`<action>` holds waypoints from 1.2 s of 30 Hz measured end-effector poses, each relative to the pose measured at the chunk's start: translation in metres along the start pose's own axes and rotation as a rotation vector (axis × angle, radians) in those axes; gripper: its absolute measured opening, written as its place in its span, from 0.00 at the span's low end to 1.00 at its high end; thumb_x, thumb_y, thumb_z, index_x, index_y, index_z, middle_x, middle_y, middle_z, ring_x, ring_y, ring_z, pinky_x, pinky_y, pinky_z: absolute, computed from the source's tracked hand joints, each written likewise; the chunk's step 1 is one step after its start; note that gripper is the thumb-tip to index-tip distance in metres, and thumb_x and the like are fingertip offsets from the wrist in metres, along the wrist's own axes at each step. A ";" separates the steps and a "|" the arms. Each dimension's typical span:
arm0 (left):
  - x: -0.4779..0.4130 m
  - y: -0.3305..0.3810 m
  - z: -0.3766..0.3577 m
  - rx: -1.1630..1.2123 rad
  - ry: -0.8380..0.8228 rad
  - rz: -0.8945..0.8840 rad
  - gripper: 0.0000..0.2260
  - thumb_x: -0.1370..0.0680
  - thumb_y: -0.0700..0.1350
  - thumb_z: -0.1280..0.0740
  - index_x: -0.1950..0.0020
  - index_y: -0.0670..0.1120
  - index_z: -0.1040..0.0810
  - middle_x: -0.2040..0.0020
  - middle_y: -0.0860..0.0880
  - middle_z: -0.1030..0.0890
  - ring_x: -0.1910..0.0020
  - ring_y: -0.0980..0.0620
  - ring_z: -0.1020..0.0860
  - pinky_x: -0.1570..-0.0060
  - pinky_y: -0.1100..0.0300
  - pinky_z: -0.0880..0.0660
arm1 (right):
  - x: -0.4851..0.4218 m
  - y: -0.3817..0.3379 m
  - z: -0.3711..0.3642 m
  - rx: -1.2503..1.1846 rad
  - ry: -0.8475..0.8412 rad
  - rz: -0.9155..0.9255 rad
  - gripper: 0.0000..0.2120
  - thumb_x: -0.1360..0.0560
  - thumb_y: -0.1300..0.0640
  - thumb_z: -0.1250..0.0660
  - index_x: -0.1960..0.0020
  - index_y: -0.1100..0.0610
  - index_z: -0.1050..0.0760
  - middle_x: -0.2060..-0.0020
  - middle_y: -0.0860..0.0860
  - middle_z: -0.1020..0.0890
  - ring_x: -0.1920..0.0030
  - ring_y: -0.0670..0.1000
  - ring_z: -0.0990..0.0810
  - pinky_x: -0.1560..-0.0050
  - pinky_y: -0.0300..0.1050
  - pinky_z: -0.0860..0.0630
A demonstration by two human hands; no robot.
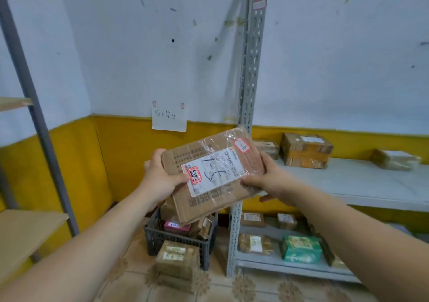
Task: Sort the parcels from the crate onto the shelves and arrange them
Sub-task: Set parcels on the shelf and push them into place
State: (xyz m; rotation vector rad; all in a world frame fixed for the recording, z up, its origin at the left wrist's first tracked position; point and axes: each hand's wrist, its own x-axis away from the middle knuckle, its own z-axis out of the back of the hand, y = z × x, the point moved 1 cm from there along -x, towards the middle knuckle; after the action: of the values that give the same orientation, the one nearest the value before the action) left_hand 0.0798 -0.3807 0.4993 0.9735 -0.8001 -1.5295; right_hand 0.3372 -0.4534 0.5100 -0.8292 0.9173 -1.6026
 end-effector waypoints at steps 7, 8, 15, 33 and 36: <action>0.065 -0.005 -0.045 0.044 -0.158 -0.022 0.26 0.27 0.44 0.25 0.37 0.50 0.36 0.41 0.49 0.27 0.45 0.49 0.26 0.55 0.58 0.25 | 0.071 0.048 0.017 -0.188 0.448 -0.065 0.30 0.32 0.60 0.22 0.35 0.53 0.32 0.41 0.52 0.23 0.44 0.52 0.21 0.46 0.50 0.20; 0.075 0.002 -0.056 0.032 -0.190 -0.054 0.27 0.27 0.44 0.25 0.34 0.51 0.35 0.38 0.49 0.27 0.42 0.48 0.26 0.47 0.52 0.24 | 0.082 0.052 0.025 -0.241 0.503 -0.068 0.30 0.31 0.60 0.23 0.33 0.52 0.32 0.41 0.51 0.23 0.45 0.52 0.21 0.50 0.47 0.20; 0.134 0.062 -0.142 -0.007 -0.347 -0.240 0.22 0.24 0.44 0.29 0.31 0.52 0.31 0.36 0.49 0.28 0.41 0.51 0.27 0.40 0.56 0.30 | 0.154 0.086 0.110 -0.393 0.680 -0.052 0.41 0.25 0.57 0.28 0.22 0.40 0.49 0.38 0.46 0.27 0.53 0.50 0.19 0.52 0.55 0.18; 0.322 0.268 -0.449 0.182 -0.896 -0.481 0.28 0.25 0.53 0.30 0.37 0.75 0.42 0.38 0.61 0.28 0.38 0.52 0.25 0.37 0.48 0.27 | 0.353 0.242 0.397 -0.067 0.993 -0.180 0.41 0.22 0.48 0.32 0.23 0.33 0.59 0.32 0.49 0.26 0.43 0.56 0.19 0.40 0.59 0.22; 0.327 0.275 -0.483 0.115 -0.895 -0.551 0.26 0.22 0.51 0.33 0.31 0.67 0.44 0.37 0.62 0.33 0.37 0.57 0.31 0.35 0.57 0.33 | 0.351 0.270 0.417 -0.019 0.987 -0.218 0.41 0.22 0.49 0.32 0.20 0.39 0.56 0.24 0.51 0.35 0.33 0.57 0.26 0.36 0.57 0.26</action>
State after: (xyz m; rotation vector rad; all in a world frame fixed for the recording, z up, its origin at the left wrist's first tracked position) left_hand 0.6123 -0.7432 0.4808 0.5729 -1.3113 -2.4842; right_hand 0.7526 -0.8968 0.4853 -0.0876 1.5481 -2.2349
